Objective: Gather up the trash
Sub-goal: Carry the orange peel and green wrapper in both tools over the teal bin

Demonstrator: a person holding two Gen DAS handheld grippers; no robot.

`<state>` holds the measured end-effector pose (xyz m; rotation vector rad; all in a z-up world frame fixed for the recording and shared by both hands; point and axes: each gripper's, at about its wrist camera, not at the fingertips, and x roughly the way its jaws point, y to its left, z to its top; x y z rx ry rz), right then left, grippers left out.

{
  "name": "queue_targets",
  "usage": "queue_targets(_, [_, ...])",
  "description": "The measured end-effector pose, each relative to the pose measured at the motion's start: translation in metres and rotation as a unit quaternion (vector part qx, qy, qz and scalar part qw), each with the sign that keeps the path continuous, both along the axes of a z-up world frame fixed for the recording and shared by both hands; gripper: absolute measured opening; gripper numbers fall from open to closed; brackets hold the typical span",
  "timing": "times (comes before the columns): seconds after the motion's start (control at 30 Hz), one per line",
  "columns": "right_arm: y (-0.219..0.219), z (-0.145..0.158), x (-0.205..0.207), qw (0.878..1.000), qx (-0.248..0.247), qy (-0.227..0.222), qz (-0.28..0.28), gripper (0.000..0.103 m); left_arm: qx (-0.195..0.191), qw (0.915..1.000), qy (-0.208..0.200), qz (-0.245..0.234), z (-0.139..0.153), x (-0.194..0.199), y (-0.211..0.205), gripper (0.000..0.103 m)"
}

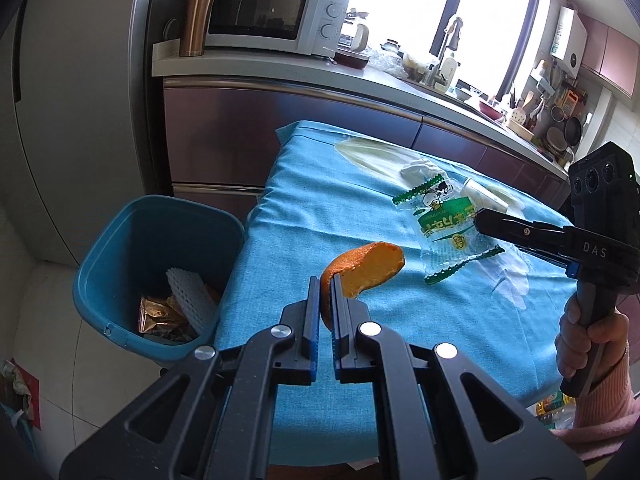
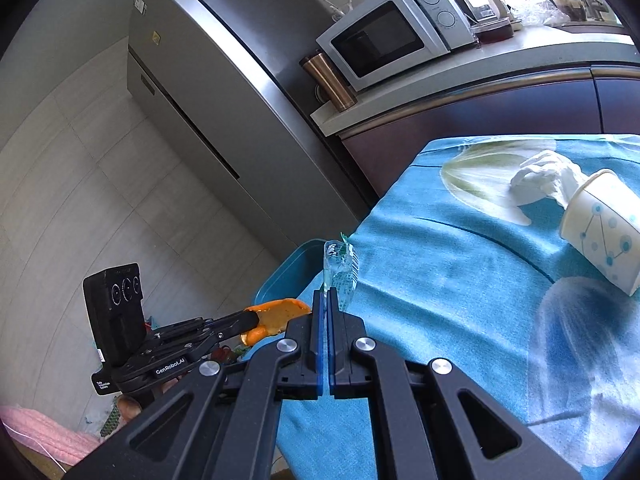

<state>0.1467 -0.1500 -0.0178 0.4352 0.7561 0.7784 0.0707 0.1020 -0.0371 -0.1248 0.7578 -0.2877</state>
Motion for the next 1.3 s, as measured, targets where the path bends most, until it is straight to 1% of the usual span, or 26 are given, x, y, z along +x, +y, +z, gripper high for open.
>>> queue_targets(0.4, [0.033, 0.003, 0.010, 0.999, -0.003, -0.005, 0.037, 0.001, 0.000, 0.9994, -0.008, 0.033, 0.004, 0.000, 0.029, 0.005])
queue_targets(0.87, [0.084, 0.009, 0.027, 0.996, -0.010, -0.010, 0.088, 0.001, 0.005, 0.9950, -0.016, 0.098, 0.007, 0.007, 0.079, 0.005])
queue_targets(1.3, [0.132, 0.008, 0.045, 0.991, -0.034, -0.005, 0.128, 0.001, 0.006, 0.9901, -0.002, 0.140, -0.007, 0.023, 0.112, 0.005])
